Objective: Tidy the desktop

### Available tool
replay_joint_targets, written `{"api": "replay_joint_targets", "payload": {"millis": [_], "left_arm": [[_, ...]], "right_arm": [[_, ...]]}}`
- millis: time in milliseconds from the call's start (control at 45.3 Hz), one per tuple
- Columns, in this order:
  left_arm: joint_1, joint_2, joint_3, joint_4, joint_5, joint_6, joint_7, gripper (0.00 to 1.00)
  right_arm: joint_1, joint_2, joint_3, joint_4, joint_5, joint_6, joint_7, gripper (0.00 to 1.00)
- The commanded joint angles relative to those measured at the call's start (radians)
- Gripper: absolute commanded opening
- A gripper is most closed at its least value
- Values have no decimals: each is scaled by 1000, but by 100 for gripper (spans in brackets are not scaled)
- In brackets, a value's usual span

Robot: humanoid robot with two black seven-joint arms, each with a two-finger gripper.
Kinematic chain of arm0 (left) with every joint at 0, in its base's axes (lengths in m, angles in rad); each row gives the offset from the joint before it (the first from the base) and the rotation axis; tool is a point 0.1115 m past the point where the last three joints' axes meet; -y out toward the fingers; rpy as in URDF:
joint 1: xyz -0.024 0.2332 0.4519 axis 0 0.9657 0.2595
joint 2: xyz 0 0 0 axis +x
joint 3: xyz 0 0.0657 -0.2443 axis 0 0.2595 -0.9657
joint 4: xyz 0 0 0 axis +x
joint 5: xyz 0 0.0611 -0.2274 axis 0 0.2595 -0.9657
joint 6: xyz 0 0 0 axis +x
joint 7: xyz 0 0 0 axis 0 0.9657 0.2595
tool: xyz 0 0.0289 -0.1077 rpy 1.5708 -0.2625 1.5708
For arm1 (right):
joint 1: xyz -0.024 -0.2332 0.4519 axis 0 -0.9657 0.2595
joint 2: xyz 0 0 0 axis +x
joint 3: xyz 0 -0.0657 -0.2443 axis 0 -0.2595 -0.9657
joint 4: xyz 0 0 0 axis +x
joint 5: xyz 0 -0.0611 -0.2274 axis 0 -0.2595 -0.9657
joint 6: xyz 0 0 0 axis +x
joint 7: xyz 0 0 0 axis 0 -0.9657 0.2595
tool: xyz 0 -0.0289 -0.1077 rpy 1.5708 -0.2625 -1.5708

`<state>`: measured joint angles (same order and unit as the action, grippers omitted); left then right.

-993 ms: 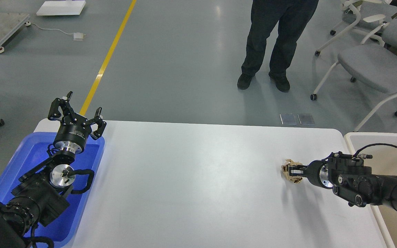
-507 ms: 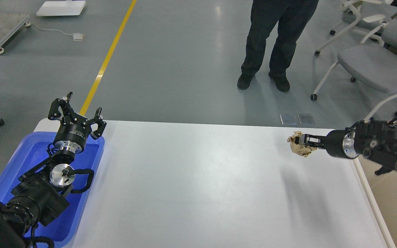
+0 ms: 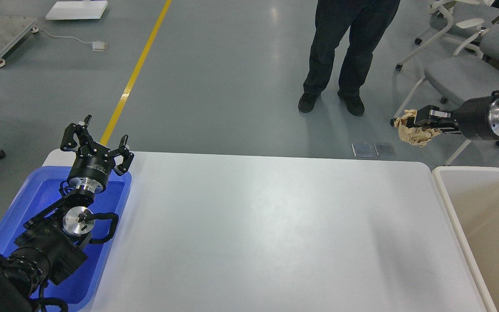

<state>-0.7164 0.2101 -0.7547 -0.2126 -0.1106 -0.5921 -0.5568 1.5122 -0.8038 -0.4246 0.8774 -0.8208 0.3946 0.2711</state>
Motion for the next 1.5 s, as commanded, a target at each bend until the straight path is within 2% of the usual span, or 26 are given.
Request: {"api": "replay_joint_targets", "payload": {"millis": [0, 154, 397, 441, 529, 750, 1015, 1125, 1301, 1324, 1368, 1390, 1434, 1478], "left_arm": [[0, 0, 0, 1, 0, 0, 0, 100], [0, 0, 0, 1, 0, -2, 0, 100], [0, 0, 0, 1, 0, 0, 0, 100], [0, 0, 0, 1, 0, -2, 0, 100], [0, 0, 0, 1, 0, -2, 0, 100], [0, 0, 0, 1, 0, 0, 0, 100], [0, 0, 0, -1, 0, 0, 0, 100], [0, 0, 0, 1, 0, 0, 0, 100], [0, 0, 0, 1, 0, 0, 0, 100], [0, 0, 0, 1, 0, 0, 0, 100], [0, 0, 0, 1, 0, 0, 0, 100], [0, 0, 0, 1, 0, 0, 0, 100], [0, 0, 0, 1, 0, 0, 0, 100], [0, 0, 0, 1, 0, 0, 0, 100]], "right_arm": [[4, -52, -3, -110, 9, 18, -50, 0], [-133, -49, 18, -306, 40, -28, -50, 0], [-441, 103, 24, -671, 411, -91, -58, 0], [-499, 146, 27, -730, 477, -123, -73, 0], [-631, 253, 50, -845, 646, -220, -136, 0], [-756, 374, 256, -859, 793, -422, -272, 0], [-805, 423, 624, -860, 795, -530, -383, 0], [-839, 416, 704, -860, 795, -528, -398, 0], [-866, 408, 716, -867, 824, -530, -397, 0], [-871, 405, 718, -867, 834, -530, -397, 4], [-876, 400, 719, -867, 859, -527, -397, 28], [-877, 396, 719, -867, 871, -522, -397, 47], [-879, 390, 719, -867, 888, -520, -395, 100], [-877, 385, 721, -867, 897, -522, -395, 100]]}}
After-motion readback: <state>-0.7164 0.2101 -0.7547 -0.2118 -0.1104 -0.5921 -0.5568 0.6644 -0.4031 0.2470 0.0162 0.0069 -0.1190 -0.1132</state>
